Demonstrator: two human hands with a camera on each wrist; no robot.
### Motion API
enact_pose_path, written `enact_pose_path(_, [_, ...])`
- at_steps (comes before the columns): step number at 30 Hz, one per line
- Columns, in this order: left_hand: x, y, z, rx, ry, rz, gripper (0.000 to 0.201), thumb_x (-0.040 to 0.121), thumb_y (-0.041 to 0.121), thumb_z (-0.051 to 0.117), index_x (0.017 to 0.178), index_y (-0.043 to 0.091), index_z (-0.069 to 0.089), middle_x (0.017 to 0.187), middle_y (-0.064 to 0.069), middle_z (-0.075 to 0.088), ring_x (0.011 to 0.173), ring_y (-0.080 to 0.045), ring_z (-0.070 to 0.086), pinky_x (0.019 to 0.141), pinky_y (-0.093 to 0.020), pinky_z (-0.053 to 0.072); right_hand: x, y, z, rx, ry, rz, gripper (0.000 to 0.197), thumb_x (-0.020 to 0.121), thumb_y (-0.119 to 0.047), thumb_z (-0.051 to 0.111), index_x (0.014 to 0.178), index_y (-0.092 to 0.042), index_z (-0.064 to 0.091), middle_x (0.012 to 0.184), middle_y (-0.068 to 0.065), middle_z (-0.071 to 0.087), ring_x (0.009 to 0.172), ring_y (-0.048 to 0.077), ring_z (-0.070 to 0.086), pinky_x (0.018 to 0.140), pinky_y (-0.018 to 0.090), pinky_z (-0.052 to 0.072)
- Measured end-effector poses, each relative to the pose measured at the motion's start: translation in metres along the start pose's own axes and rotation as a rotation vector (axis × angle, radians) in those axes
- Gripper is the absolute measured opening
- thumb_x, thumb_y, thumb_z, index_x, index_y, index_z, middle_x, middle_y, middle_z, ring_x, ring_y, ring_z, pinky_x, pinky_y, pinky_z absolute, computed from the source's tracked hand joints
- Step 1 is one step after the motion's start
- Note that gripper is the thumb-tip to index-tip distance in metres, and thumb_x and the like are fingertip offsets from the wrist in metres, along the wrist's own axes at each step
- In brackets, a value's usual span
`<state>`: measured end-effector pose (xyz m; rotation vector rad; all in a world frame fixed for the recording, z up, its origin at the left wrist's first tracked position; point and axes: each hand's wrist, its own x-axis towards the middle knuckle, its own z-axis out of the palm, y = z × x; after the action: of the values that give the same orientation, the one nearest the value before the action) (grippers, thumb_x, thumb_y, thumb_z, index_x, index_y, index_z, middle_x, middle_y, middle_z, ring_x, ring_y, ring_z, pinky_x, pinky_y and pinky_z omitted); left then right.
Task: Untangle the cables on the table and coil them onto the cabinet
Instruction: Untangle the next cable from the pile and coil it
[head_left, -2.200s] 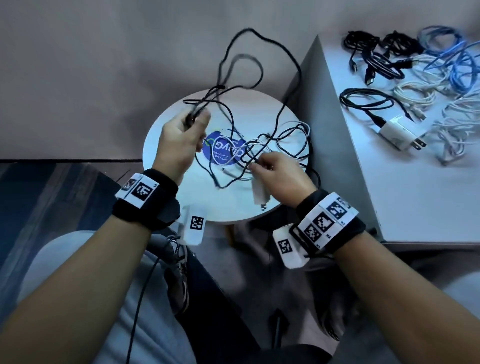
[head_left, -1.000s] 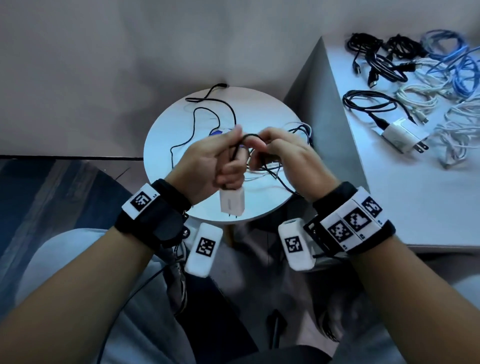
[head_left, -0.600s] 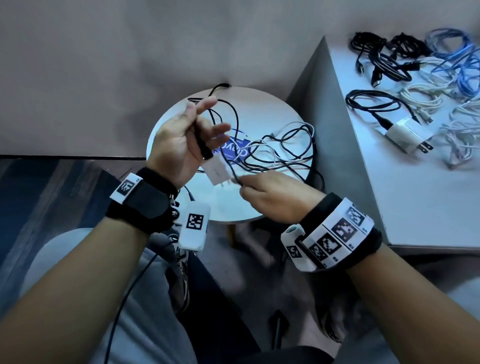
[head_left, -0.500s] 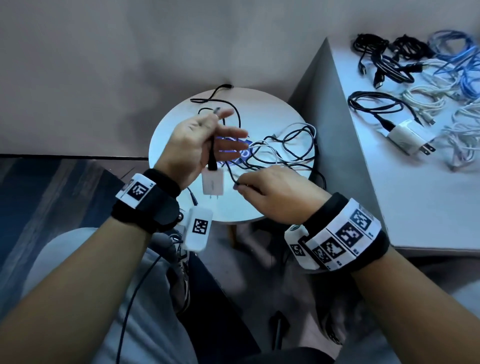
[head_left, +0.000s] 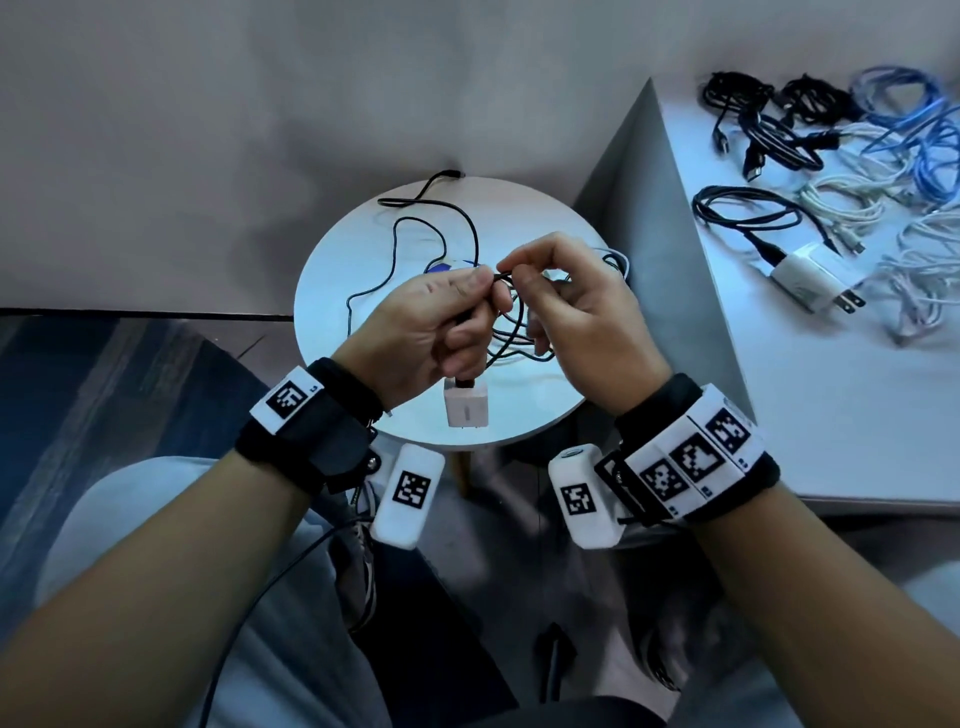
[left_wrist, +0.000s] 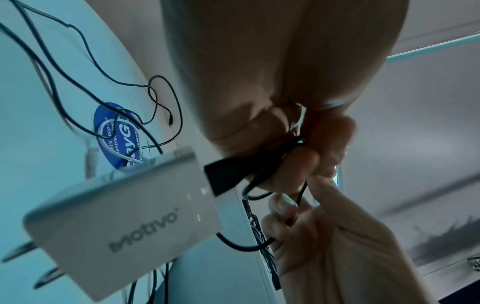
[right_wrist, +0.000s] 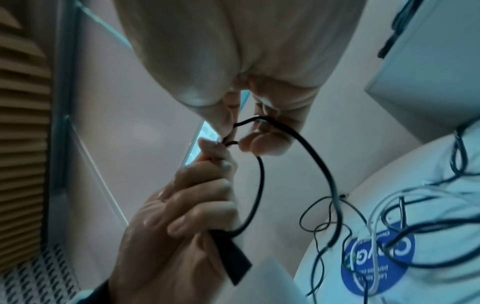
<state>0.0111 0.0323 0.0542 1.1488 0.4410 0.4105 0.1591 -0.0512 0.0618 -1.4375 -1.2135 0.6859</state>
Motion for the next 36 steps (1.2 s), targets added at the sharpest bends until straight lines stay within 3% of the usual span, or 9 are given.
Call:
enact_pose_path(8, [-0.001, 0.002, 0.000, -0.144, 0.010, -0.020, 0.043, 0.102, 0.027, 0.035, 0.109, -0.001, 0.067, 0.037, 0.007, 0.034, 0.046, -0.017, 0.062, 0.069, -0.034, 0.059, -0.003, 0.003, 0.003, 0.198, -0.122, 0.214, 0.025, 0.107, -0.022, 0.044, 0.106, -0.024, 0.069, 0.082, 0.017, 0.067, 0.044, 0.028, 0.057, 0.043, 0.028, 0.044])
enact_pose_path(14, [0.003, 0.007, 0.001, -0.295, 0.076, 0.069, 0.049, 0.110, 0.029, 0.021, 0.131, -0.003, 0.052, 0.042, 0.008, 0.037, 0.066, -0.009, 0.070, 0.092, -0.034, 0.054, -0.008, 0.018, 0.017, 0.016, -0.197, 0.348, 0.035, 0.108, -0.037, 0.037, 0.106, -0.008, 0.056, 0.065, 0.008, 0.062, 0.048, 0.031, 0.064, 0.050, 0.035, 0.045])
enact_pose_path(19, [0.007, 0.018, -0.019, -0.284, 0.276, 0.224, 0.041, 0.111, 0.023, 0.025, 0.130, -0.005, 0.048, 0.054, 0.007, 0.044, 0.082, -0.011, 0.072, 0.086, -0.035, 0.058, -0.022, 0.015, 0.029, -0.151, -0.434, 0.368, 0.035, 0.107, -0.037, 0.038, 0.087, -0.011, 0.050, 0.067, 0.006, 0.057, 0.045, 0.024, 0.054, 0.048, 0.031, 0.043])
enact_pose_path(23, [0.010, 0.013, -0.029, 0.022, 0.384, 0.198, 0.028, 0.110, 0.015, 0.033, 0.112, -0.002, 0.055, 0.077, 0.001, 0.064, 0.085, -0.029, 0.075, 0.079, -0.041, 0.060, -0.026, -0.003, 0.027, -0.507, -0.596, 0.206, 0.032, 0.103, -0.031, 0.044, 0.096, -0.006, 0.063, 0.088, 0.007, 0.067, 0.080, 0.023, 0.057, 0.074, 0.035, 0.045])
enact_pose_path(26, [0.006, 0.005, -0.020, 0.452, 0.286, 0.048, 0.023, 0.109, 0.010, 0.036, 0.123, 0.009, 0.055, 0.080, 0.001, 0.074, 0.060, -0.022, 0.071, 0.061, -0.030, 0.059, -0.020, -0.013, 0.015, -0.445, -0.517, 0.150, 0.020, 0.093, -0.020, 0.053, 0.092, -0.012, 0.071, 0.081, 0.004, 0.070, 0.071, 0.018, 0.057, 0.069, 0.034, 0.049])
enact_pose_path(28, [0.003, 0.002, -0.013, 0.532, 0.144, -0.032, 0.027, 0.109, 0.011, 0.037, 0.119, 0.002, 0.060, 0.070, -0.001, 0.071, 0.046, -0.024, 0.059, 0.046, -0.030, 0.045, -0.011, -0.015, 0.004, -0.299, -0.381, 0.106, 0.015, 0.093, -0.016, 0.059, 0.081, -0.016, 0.069, 0.065, -0.003, 0.063, 0.057, 0.012, 0.048, 0.058, 0.031, 0.042])
enact_pose_path(29, [0.001, 0.003, -0.010, 0.505, 0.087, -0.043, 0.033, 0.108, 0.016, 0.037, 0.110, -0.002, 0.064, 0.065, -0.004, 0.068, 0.040, -0.025, 0.050, 0.044, -0.035, 0.035, -0.006, -0.013, -0.002, -0.235, -0.293, 0.085, 0.014, 0.093, -0.016, 0.063, 0.080, -0.015, 0.066, 0.060, -0.004, 0.059, 0.053, 0.010, 0.044, 0.055, 0.029, 0.039])
enact_pose_path(32, [0.000, 0.007, -0.002, 0.328, 0.000, -0.047, 0.049, 0.106, 0.030, 0.034, 0.082, 0.014, 0.074, 0.048, -0.005, 0.049, 0.037, -0.018, 0.026, 0.049, -0.046, 0.012, 0.004, -0.006, -0.016, -0.090, -0.041, 0.051, 0.017, 0.092, -0.022, 0.071, 0.080, -0.019, 0.060, 0.052, -0.011, 0.050, 0.047, 0.002, 0.044, 0.054, 0.026, 0.037])
enact_pose_path(36, [0.001, 0.006, -0.002, -0.009, -0.074, -0.046, 0.033, 0.107, 0.029, 0.032, 0.093, 0.012, 0.056, 0.046, 0.009, 0.034, 0.034, -0.008, 0.021, 0.042, -0.031, 0.015, 0.008, 0.010, -0.012, -0.062, 0.019, 0.048, 0.016, 0.094, -0.037, 0.061, 0.080, -0.030, 0.059, 0.055, -0.011, 0.043, 0.049, 0.007, 0.036, 0.053, 0.031, 0.030])
